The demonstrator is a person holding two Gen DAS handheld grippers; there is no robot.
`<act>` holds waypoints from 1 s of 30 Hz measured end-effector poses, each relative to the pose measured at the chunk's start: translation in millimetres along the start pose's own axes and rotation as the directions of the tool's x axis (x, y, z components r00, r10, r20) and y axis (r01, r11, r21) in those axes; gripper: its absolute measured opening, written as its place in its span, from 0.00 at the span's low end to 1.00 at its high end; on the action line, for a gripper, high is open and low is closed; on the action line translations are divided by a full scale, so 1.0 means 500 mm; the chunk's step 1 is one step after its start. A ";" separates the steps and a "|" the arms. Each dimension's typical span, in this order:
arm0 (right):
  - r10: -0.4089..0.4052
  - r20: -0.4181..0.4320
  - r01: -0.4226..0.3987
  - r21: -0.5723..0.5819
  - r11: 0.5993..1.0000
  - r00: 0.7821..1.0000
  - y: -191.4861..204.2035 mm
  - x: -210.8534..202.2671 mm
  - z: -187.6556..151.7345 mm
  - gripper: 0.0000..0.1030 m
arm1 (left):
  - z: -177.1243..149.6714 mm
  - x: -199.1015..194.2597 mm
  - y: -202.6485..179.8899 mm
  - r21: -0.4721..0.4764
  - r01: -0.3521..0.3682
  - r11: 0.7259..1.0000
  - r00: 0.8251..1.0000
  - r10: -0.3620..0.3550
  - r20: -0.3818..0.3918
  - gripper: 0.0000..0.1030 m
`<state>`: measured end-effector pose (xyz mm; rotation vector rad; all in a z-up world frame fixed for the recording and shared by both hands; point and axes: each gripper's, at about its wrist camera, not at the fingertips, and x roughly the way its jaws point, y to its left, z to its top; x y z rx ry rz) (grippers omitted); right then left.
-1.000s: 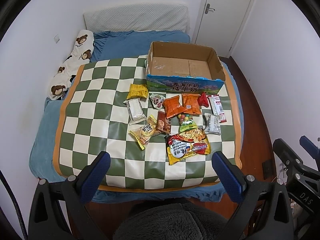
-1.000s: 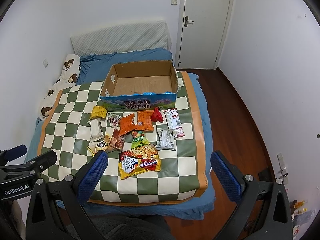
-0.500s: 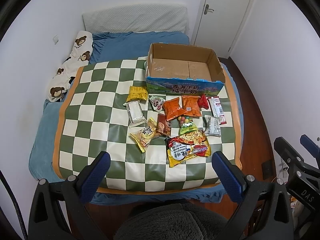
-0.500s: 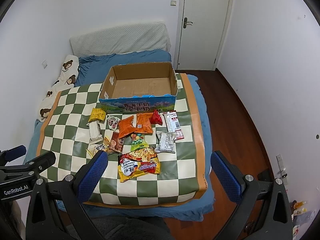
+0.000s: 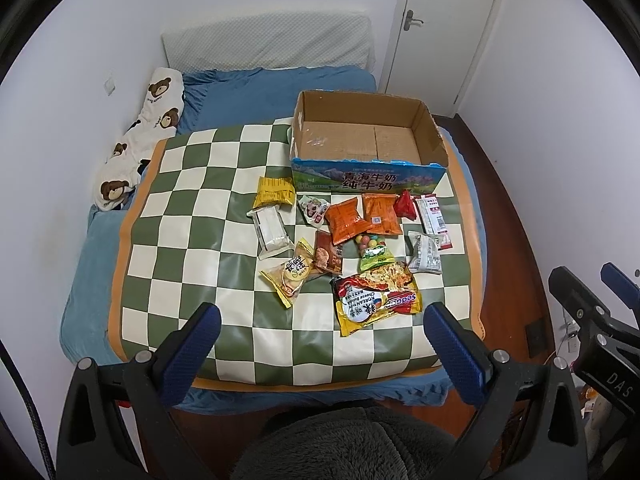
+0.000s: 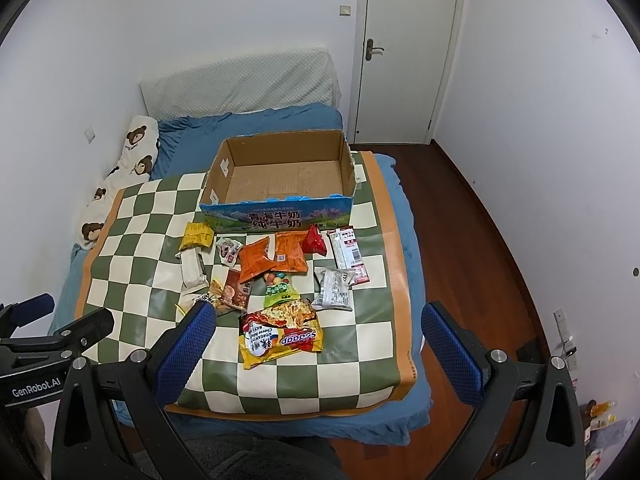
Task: Organize snacks
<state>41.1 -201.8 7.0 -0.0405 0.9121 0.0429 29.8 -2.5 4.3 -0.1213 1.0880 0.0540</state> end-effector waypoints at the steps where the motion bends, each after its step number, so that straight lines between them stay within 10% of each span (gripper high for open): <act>1: 0.001 0.002 -0.001 0.001 1.000 1.000 0.000 -0.002 -0.003 1.00 | 0.001 0.000 0.000 -0.001 0.001 1.000 1.000 -0.001 0.000 1.00; 22: 0.040 -0.018 -0.040 0.027 0.999 0.999 0.001 0.000 -0.010 1.00 | 0.004 0.003 0.014 -0.008 -0.008 1.000 1.000 0.008 0.008 1.00; 30: 0.193 -0.235 -0.130 0.260 0.957 0.953 -0.025 0.221 -0.052 1.00 | 0.017 0.139 0.103 0.001 -0.216 0.976 0.975 0.216 0.047 1.00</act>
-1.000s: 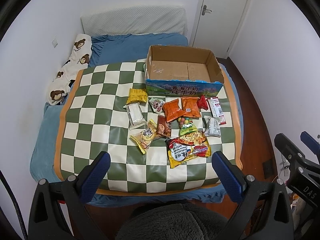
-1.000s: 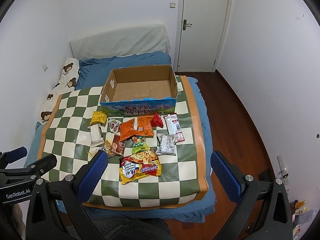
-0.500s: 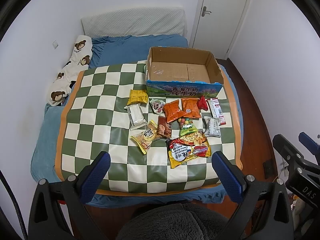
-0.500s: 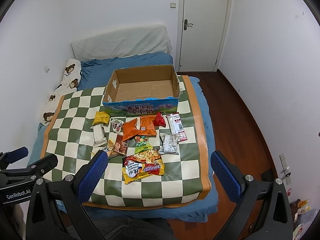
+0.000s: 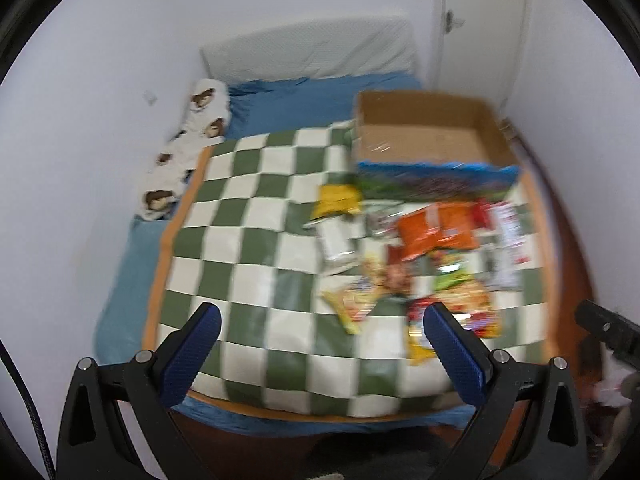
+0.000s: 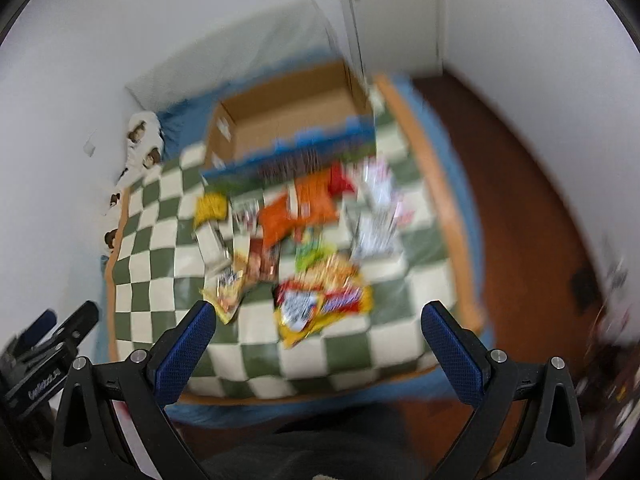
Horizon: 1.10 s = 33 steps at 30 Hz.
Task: Organize snacks
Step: 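Grasp the yellow bread bag with left tool while right tool grasps Sedaap noodle pack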
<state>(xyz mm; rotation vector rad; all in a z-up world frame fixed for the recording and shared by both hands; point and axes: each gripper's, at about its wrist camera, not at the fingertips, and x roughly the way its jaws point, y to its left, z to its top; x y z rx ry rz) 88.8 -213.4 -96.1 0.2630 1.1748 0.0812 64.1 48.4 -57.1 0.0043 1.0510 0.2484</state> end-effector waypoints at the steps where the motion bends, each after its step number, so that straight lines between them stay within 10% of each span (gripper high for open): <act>1: 0.030 -0.058 -0.026 0.056 0.998 0.998 -0.014 0.060 0.001 1.00 | 0.002 0.041 0.010 0.015 -0.040 0.999 0.999 0.040 -0.003 1.00; 9: 0.119 -0.291 -0.010 0.349 0.937 0.949 -0.044 0.417 -0.025 1.00 | -0.039 0.239 0.005 0.184 -0.142 0.973 0.986 0.156 -0.064 1.00; 20: 0.047 -0.468 0.242 0.536 0.809 0.882 -0.038 0.681 -0.042 1.00 | -0.040 0.413 -0.085 0.474 -0.002 0.880 0.986 0.080 -0.146 1.00; 24: 0.029 -0.485 0.236 0.477 0.846 0.874 -0.033 0.694 -0.055 0.96 | -0.043 0.450 -0.123 0.524 0.081 0.848 0.979 0.031 -0.200 1.00; 31: -0.160 -0.475 0.197 0.028 0.980 0.865 -0.012 0.656 -0.100 0.94 | -0.033 0.540 -0.201 0.596 0.215 0.774 0.950 -0.025 -0.310 1.00; 33: -0.173 -0.467 0.183 -0.024 0.983 0.867 -0.015 0.652 -0.110 0.94 | -0.036 0.566 -0.222 0.632 0.210 0.746 0.952 -0.008 -0.306 0.82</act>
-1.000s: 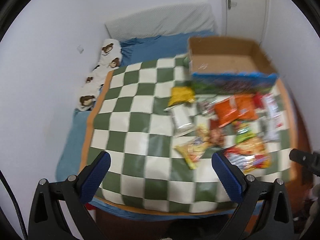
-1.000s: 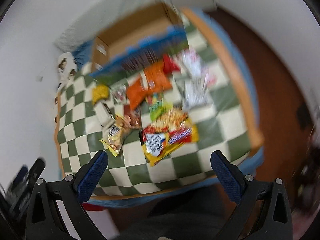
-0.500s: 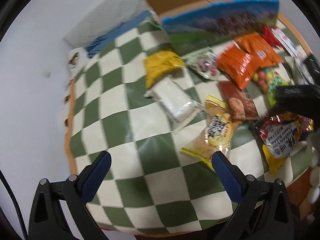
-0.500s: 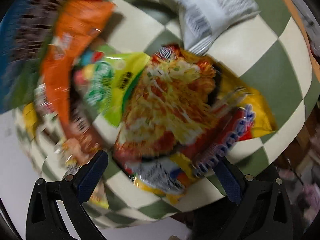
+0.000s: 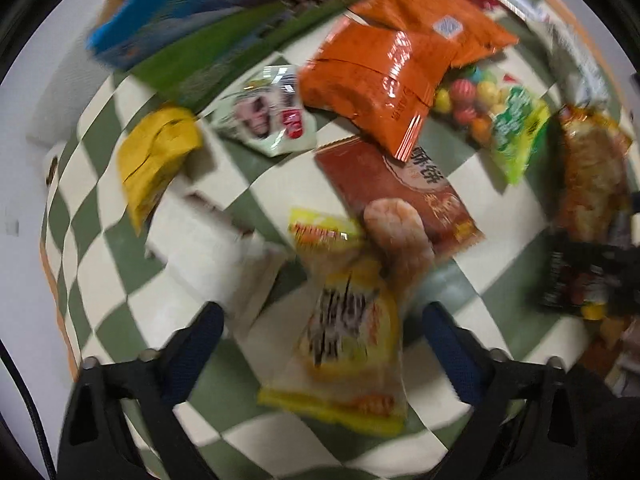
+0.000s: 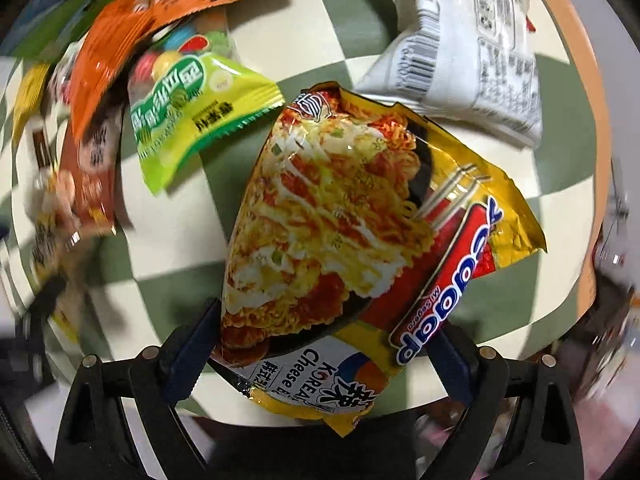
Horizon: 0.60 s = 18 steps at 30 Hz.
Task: Organize snacks
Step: 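Grasp the yellow bread bag with left tool while right tool grasps Sedaap noodle pack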
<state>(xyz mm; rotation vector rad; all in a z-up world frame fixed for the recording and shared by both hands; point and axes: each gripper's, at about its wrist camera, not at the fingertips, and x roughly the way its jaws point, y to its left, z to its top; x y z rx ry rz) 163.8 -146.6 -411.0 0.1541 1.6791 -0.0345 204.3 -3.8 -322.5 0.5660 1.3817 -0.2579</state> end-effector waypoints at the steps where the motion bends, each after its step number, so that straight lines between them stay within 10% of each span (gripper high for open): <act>1: -0.004 0.001 0.004 -0.034 0.999 1.000 0.005 0.001 -0.005 0.95 | 0.004 0.007 -0.001 0.000 0.025 1.000 1.000 -0.025 -0.007 0.66; 3: -0.024 0.007 0.025 -0.083 0.996 1.000 0.017 0.007 -0.014 0.95 | 0.008 0.012 0.008 -0.066 0.122 0.990 0.992 -0.124 -0.015 0.41; 6: -0.068 0.051 0.074 -0.139 0.988 0.996 0.046 0.000 -0.032 0.96 | -0.016 0.006 0.044 -0.245 0.196 0.949 0.980 -0.201 0.004 0.40; 13: -0.025 0.083 0.023 0.023 0.999 0.996 0.039 -0.008 -0.061 0.96 | -0.143 0.037 0.095 -0.611 0.323 0.722 0.918 -0.397 0.016 0.43; 18: -0.049 0.080 0.057 -0.095 0.994 0.996 0.103 -0.003 -0.056 0.95 | -0.159 0.057 0.075 -0.592 0.323 0.738 0.918 -0.397 0.007 0.46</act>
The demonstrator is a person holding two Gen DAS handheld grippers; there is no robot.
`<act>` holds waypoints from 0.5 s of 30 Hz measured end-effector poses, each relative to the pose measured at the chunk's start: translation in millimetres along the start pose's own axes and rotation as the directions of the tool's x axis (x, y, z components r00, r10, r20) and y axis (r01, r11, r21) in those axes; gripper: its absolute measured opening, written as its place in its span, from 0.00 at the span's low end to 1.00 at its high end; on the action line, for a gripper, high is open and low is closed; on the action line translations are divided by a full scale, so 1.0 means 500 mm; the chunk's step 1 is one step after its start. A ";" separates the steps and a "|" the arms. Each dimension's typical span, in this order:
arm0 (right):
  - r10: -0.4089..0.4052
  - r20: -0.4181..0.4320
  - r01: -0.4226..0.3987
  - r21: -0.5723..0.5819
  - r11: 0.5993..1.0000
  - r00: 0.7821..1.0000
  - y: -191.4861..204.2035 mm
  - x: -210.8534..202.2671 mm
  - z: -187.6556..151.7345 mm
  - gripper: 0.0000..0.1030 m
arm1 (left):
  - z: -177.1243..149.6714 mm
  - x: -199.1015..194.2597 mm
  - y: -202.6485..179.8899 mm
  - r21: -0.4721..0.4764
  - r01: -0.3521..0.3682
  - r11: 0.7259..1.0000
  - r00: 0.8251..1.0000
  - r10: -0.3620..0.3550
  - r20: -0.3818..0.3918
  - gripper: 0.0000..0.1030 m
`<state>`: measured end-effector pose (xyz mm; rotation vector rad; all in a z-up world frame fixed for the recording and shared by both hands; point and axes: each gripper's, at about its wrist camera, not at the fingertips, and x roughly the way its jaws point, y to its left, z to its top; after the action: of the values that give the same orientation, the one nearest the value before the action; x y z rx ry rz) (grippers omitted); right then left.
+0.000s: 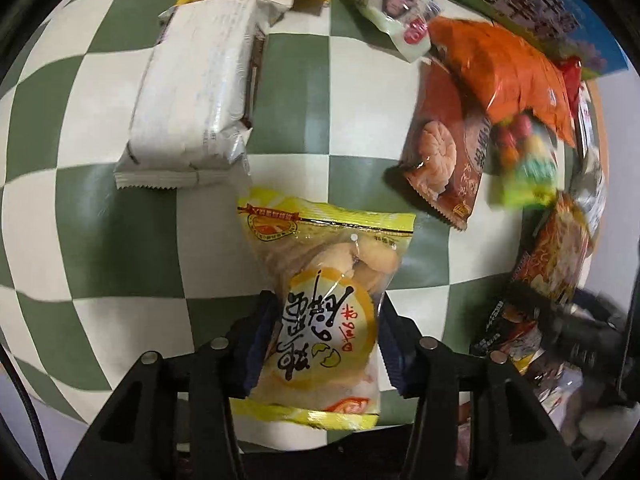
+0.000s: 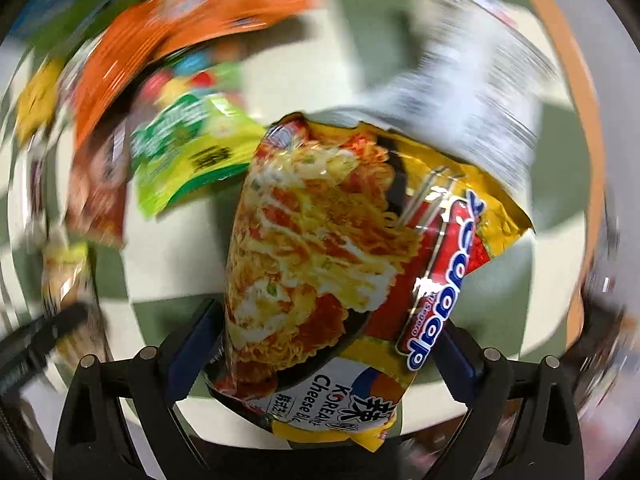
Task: Organize snacks
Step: 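Grasp the yellow bread bag with left tool while right tool grasps Sedaap noodle pack, then carry both packs into the cardboard box and open both tools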
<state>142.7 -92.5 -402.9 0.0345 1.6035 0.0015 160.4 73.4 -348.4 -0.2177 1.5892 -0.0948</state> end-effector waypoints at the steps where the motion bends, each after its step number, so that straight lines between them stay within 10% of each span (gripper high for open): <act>1: -0.020 0.003 0.020 -0.084 0.996 1.000 0.028 -0.003 -0.010 0.93 | -0.003 0.003 -0.002 0.013 -0.006 1.000 1.000 0.006 -0.001 0.46; 6: -0.090 0.098 0.113 -0.252 0.961 0.991 0.080 -0.044 -0.085 0.93 | -0.022 0.013 0.013 0.010 0.006 1.000 1.000 -0.006 -0.002 0.51; 15: 0.105 0.007 -0.104 0.197 0.975 0.994 -0.081 -0.052 -0.109 0.93 | -0.039 0.007 0.004 -0.028 -0.044 0.999 0.998 0.046 0.053 0.46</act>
<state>88.0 -132.3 -375.9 0.2731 1.5991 -0.0762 140.8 73.0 -351.6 -0.2037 1.5413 -0.0323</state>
